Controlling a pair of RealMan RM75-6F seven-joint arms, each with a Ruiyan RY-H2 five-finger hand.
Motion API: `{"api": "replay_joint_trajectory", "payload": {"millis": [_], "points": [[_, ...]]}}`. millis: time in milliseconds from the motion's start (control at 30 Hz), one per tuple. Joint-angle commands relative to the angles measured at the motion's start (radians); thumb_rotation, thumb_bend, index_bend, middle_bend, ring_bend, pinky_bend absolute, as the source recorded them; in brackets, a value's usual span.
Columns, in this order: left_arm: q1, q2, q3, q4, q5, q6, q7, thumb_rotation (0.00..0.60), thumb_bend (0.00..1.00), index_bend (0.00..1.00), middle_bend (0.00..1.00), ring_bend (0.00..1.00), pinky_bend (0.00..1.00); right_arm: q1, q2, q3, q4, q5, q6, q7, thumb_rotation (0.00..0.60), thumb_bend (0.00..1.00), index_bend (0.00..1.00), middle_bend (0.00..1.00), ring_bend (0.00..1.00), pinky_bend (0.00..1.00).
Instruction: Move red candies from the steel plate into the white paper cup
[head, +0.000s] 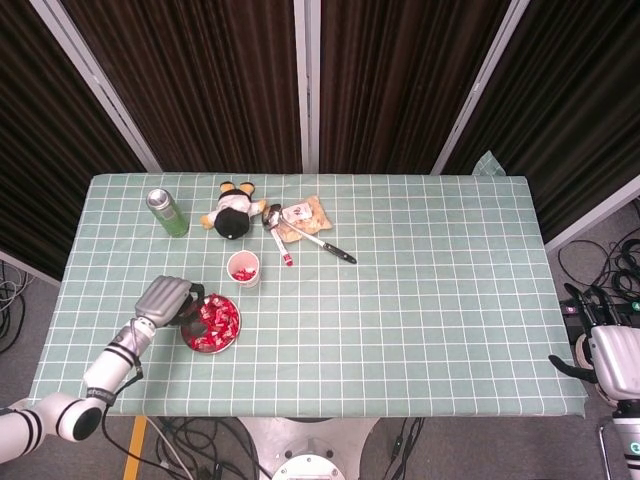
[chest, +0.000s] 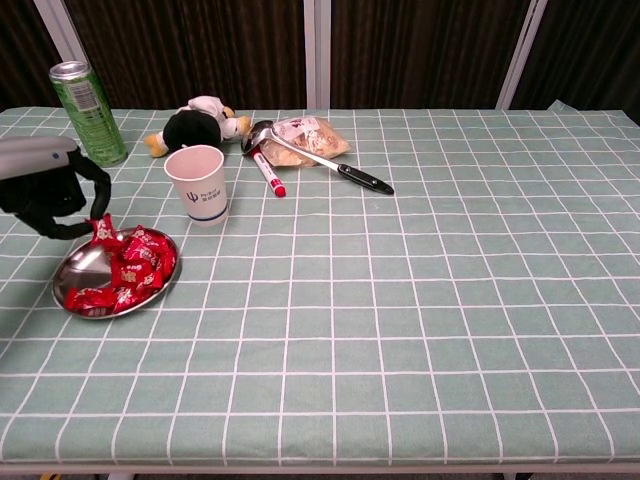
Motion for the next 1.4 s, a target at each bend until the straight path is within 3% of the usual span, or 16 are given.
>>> {"api": "replay_joint_trajectory", "payload": {"millis": [33,400,600,800,1133,1300,1400], "points": [[-0.008,0.020,-0.028,-0.015,0.001,0.014,-0.013,0.600,0.57,0.74,1.00,0.95,1.00,0.000,0.000,0.000,0.001,-0.001,0.001,0.001,0.600,0.02,0.06,0.27,0.05,0.28],[-0.128,-0.022,-0.134,0.028,-0.046,-0.045,0.028,0.600,0.57,0.73,1.00,0.95,1.00,-0.004,-0.002,-0.001,0.006,0.004,0.002,0.007,0.600,0.02,0.06,0.27,0.05,0.28],[-0.194,-0.082,-0.156,0.101,-0.113,-0.103,0.101,0.600,0.57,0.72,1.00,0.95,1.00,-0.005,-0.003,-0.001,0.010,0.008,0.002,0.010,0.600,0.02,0.06,0.27,0.05,0.27],[-0.226,-0.103,-0.150,0.124,-0.170,-0.141,0.159,0.600,0.56,0.67,1.00,0.95,1.00,-0.010,-0.001,0.000,0.015,0.015,0.004,0.016,0.600,0.02,0.06,0.27,0.05,0.28],[-0.236,-0.097,-0.130,0.103,-0.194,-0.142,0.195,0.600,0.50,0.47,0.99,0.94,1.00,-0.007,-0.004,0.001,0.024,0.015,-0.002,0.026,0.600,0.02,0.06,0.27,0.05,0.28],[-0.184,-0.062,-0.131,0.048,-0.146,-0.044,0.143,0.600,0.44,0.41,0.98,0.94,1.00,-0.005,-0.002,0.003,0.024,0.012,-0.003,0.028,0.600,0.02,0.06,0.27,0.05,0.28],[-0.124,-0.019,-0.101,-0.002,-0.065,0.044,0.092,0.600,0.41,0.42,0.98,0.94,1.00,-0.002,-0.001,0.004,0.022,0.011,-0.005,0.026,0.600,0.02,0.06,0.27,0.05,0.28]]}}
